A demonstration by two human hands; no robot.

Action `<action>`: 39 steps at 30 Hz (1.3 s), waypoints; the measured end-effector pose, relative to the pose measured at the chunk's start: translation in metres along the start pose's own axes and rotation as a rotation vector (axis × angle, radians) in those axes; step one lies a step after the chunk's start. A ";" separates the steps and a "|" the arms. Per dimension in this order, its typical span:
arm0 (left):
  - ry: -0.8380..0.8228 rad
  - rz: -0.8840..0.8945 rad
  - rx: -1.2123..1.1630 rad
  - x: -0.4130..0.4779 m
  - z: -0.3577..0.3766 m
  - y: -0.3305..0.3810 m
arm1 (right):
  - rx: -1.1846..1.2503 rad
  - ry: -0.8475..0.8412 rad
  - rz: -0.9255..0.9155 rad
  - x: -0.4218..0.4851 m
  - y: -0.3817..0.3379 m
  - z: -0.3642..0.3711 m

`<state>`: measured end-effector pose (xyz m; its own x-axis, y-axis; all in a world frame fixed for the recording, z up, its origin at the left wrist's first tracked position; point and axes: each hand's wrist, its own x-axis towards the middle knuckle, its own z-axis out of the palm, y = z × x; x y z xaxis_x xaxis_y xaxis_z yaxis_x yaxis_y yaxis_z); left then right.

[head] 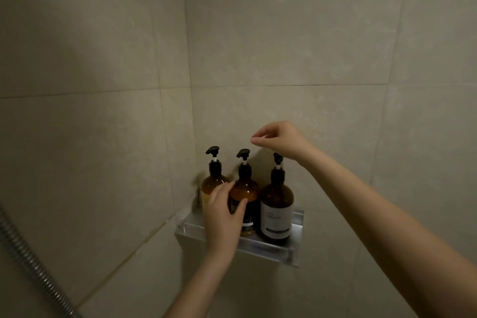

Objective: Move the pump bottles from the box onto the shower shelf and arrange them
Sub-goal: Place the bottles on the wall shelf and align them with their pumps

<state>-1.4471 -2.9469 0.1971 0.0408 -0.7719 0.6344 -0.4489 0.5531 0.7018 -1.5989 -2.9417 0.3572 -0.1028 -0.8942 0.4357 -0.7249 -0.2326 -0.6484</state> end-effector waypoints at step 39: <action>-0.038 -0.336 -0.269 0.036 -0.030 -0.043 | -0.116 -0.314 -0.037 0.065 -0.036 0.079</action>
<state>-1.3993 -2.9887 0.1994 0.1094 -0.9313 0.3474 -0.1676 0.3272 0.9300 -1.5252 -3.0219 0.3596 0.1267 -0.9642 0.2328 -0.7986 -0.2384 -0.5526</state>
